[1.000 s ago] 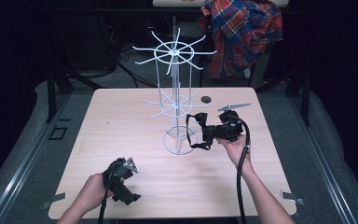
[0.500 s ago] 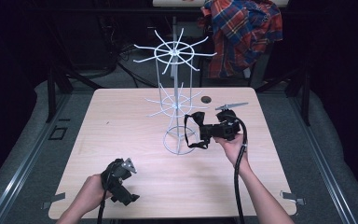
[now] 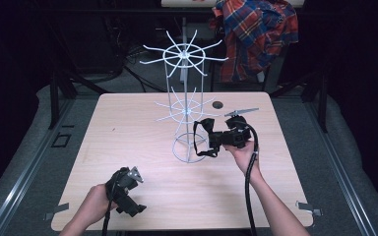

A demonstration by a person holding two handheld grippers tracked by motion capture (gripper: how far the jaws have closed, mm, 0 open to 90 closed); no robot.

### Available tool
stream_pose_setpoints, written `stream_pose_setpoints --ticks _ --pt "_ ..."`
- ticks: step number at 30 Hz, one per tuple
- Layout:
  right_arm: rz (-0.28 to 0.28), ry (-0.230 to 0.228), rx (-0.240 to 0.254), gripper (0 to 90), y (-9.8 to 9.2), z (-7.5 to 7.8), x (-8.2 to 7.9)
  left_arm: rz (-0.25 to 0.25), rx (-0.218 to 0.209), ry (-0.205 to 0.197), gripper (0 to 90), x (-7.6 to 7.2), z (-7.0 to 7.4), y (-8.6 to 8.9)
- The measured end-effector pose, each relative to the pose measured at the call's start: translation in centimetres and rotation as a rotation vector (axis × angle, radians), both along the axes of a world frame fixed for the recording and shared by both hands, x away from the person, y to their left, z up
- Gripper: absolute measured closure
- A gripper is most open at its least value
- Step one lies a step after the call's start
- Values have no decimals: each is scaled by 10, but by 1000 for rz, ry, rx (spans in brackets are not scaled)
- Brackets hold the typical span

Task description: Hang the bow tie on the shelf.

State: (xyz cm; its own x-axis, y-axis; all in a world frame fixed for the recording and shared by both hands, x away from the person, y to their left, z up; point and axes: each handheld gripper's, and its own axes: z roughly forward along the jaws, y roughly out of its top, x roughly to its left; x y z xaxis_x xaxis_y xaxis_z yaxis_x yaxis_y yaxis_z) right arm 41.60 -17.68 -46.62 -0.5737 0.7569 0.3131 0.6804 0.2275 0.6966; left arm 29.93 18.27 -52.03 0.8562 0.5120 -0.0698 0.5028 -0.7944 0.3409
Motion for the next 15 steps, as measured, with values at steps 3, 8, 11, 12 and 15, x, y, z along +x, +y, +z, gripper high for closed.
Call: stream_pose_setpoints --ticks 3,8,11,12,15 --pt "5 -3 -1 709 2 -3 0 -2 1 1 10 0 0 -1" --pt "11 -7 -7 700 6 -6 0 6 -4 0 10 -1 -1 1" --pt "14 -1 -11 698 7 -7 1 3 -3 -1 10 -1 0 1" --pt "15 0 -10 696 7 -7 1 3 -6 1 10 -1 -1 1" --pt "16 1 -1 684 9 -9 1 0 -3 4 11 -1 0 0"
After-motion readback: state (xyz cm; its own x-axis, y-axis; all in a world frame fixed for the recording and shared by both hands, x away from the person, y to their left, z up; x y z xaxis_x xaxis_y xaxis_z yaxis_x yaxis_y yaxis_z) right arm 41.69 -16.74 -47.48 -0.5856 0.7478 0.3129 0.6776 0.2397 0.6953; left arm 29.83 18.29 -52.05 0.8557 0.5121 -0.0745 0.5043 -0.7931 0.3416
